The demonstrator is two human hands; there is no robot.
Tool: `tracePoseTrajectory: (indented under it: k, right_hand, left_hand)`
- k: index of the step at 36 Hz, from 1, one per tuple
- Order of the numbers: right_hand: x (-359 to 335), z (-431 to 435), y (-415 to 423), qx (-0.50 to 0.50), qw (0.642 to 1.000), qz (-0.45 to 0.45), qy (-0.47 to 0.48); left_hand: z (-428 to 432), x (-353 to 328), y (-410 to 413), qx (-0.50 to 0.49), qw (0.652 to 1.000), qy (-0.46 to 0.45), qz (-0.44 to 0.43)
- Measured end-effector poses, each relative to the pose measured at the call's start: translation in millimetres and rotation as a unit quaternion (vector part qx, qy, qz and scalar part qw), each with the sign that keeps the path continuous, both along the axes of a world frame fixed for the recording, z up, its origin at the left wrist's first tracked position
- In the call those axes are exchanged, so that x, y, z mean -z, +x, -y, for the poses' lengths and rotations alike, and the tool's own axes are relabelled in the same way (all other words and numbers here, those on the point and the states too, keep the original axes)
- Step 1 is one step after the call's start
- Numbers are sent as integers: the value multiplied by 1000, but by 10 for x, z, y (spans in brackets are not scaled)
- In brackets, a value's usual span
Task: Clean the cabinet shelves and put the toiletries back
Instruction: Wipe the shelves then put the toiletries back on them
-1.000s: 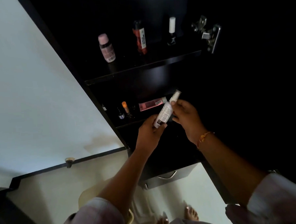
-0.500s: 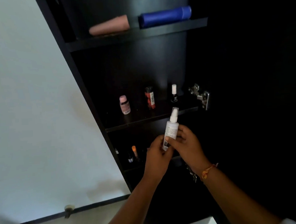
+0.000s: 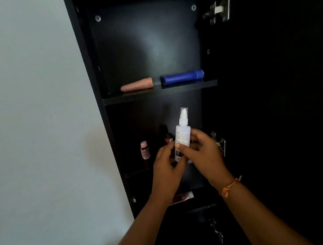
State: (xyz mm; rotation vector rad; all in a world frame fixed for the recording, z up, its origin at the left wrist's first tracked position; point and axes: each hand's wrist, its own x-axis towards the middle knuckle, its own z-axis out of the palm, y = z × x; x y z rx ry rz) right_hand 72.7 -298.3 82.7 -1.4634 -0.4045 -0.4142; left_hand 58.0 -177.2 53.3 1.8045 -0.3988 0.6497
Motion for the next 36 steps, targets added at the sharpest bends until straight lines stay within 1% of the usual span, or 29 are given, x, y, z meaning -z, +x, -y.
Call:
tracePoseTrajectory:
  k: [7, 11, 15, 23, 36]
  right_hand:
    - [-926, -110, 115, 49, 993, 95, -44]
    - [-1478, -170, 230, 97, 981, 140, -93]
    - [-1828, -222, 375, 130, 971, 153, -132]
    - [-2014, -266, 718, 199, 949, 132, -207]
    - [-2029, -280, 965, 208, 930, 98, -288]
  left_hand:
    - [-169, -670, 23, -23, 996, -27, 87]
    - [-276, -941, 96, -54, 993, -46, 95]
    - [-342, -1106, 124, -72, 993, -46, 88]
    - [-403, -1226, 140, -86, 992, -49, 77]
    - [-430, -1232, 170, -85, 994, -43, 60]
